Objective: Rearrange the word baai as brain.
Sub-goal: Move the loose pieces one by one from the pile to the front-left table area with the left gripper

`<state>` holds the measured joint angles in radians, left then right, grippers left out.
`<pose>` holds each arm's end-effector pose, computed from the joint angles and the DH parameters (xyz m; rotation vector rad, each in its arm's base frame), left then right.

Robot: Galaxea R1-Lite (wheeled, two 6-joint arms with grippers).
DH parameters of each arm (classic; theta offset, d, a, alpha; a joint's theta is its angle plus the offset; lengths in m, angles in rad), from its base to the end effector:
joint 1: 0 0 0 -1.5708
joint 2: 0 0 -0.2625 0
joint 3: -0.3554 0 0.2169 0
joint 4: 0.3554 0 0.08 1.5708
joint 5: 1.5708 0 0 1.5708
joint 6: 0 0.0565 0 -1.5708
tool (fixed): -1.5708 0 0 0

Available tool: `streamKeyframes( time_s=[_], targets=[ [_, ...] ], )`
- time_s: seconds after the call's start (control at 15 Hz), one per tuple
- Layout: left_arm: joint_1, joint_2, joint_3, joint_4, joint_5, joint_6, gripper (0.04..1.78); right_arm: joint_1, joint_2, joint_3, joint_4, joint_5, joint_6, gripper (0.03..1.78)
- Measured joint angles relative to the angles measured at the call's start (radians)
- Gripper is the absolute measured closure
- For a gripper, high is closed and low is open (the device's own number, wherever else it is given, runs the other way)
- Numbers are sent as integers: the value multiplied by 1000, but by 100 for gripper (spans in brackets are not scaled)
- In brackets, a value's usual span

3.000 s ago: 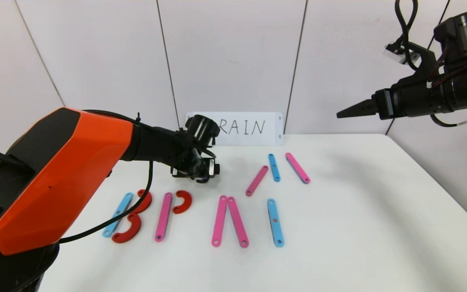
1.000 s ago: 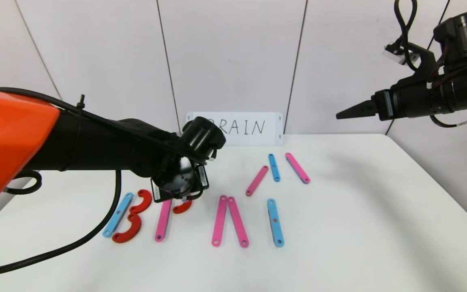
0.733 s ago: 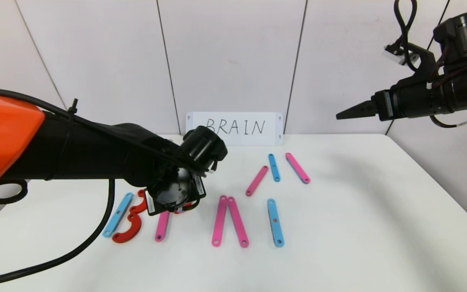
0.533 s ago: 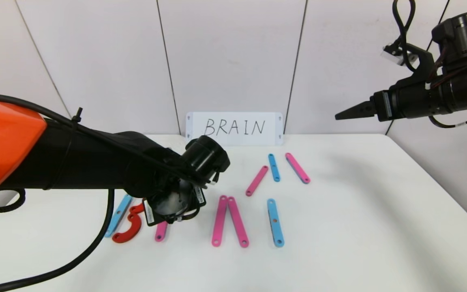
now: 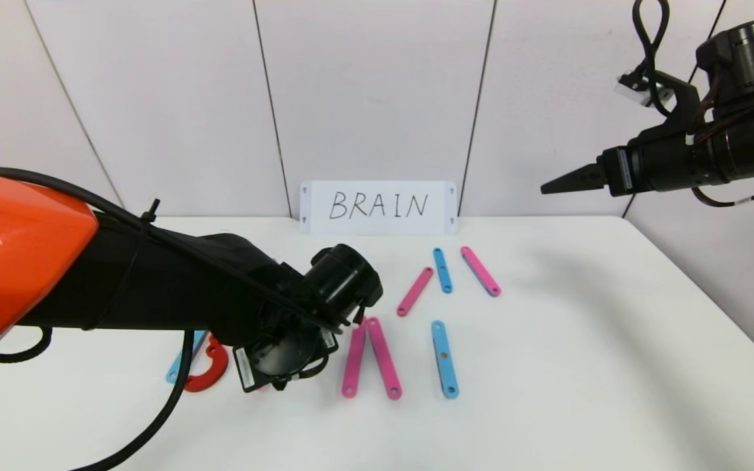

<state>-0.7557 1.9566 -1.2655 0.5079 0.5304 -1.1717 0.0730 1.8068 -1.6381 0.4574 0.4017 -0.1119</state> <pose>0.2746 -0.2195 0.0518 -0.3590 0.8940 0.3603 0.3788 0.0499 0.2181 -0.0029 0.5964 0.4929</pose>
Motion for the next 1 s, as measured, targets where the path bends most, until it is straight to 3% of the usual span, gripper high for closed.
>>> streamKeyframes(
  time_s=[1.0],
  targets=[
    [-9,48,27,-9,-6,-18,154,-1,-1,0,0,0,0,7]
  ],
)
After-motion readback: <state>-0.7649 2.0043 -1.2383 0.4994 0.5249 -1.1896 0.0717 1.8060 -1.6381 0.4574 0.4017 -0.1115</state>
